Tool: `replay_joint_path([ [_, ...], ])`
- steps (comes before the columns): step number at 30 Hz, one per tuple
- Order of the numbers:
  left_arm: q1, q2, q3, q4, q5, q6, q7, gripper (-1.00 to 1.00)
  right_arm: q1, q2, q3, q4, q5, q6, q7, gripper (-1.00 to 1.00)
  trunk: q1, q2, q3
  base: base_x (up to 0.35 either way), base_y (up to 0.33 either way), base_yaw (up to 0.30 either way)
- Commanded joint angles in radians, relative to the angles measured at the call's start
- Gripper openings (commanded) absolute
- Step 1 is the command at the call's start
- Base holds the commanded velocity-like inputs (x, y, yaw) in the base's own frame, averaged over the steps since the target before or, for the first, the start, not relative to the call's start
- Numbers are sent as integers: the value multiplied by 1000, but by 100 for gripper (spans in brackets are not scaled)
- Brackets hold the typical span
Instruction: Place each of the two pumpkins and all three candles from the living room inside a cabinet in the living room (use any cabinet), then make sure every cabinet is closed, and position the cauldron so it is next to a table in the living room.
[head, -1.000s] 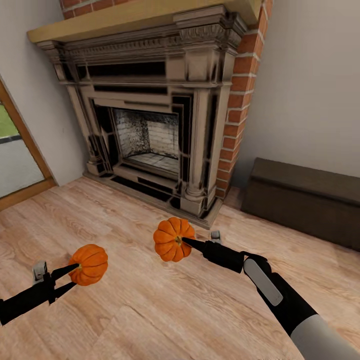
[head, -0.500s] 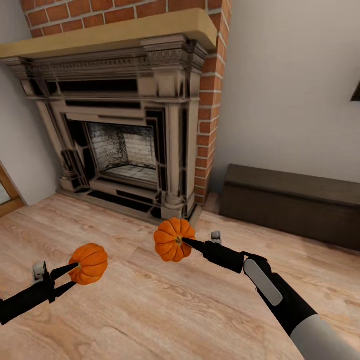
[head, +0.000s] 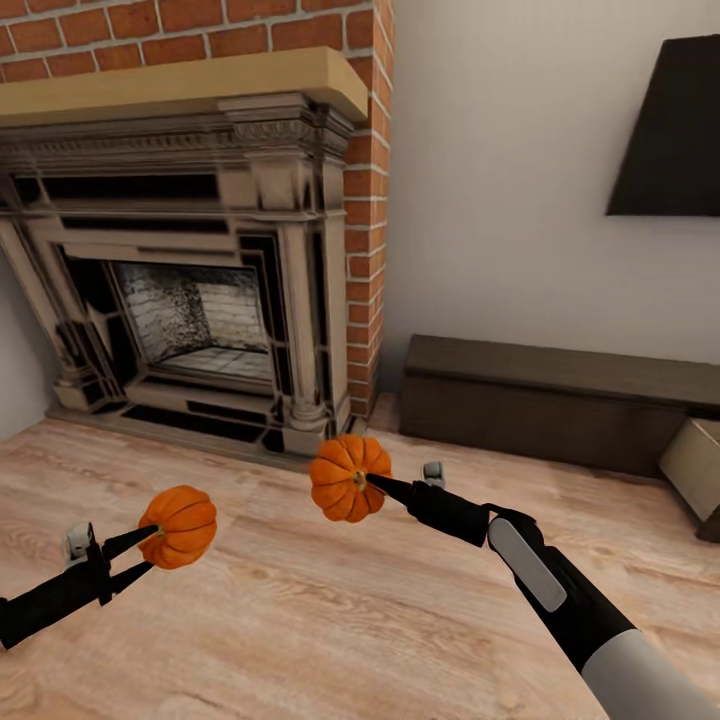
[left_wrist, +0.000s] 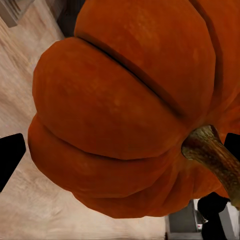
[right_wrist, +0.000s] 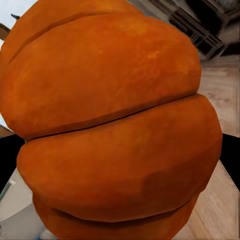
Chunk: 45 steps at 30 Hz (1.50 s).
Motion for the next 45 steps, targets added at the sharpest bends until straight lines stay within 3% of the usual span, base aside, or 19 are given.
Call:
replay_joint_path([
  [1, 0, 0, 2, -6, 10, 10, -8, -100, -1, -1, 2, 1, -19, 10, -2, -100, 0, 0, 0, 0, -11, -290],
  [14, 0, -1, -2, -36, 0, 10, -22, -100, -1, -1, 1, 15, -28, 10, -3, -100, 0, 0, 4, 0, -230, -287],
  [26, 0, -1, -4, -36, -1, 10, -22, -100, -1, -1, 1, 16, -40, 10, -3, -100, 0, 0, 4, 0, -272, -97],
  [45, 0, -2, -5, -36, -2, 10, -21, -100, -1, 2, 1, 24, -46, 10, -4, -100, 0, 0, 4, 0, -277, -278],
])
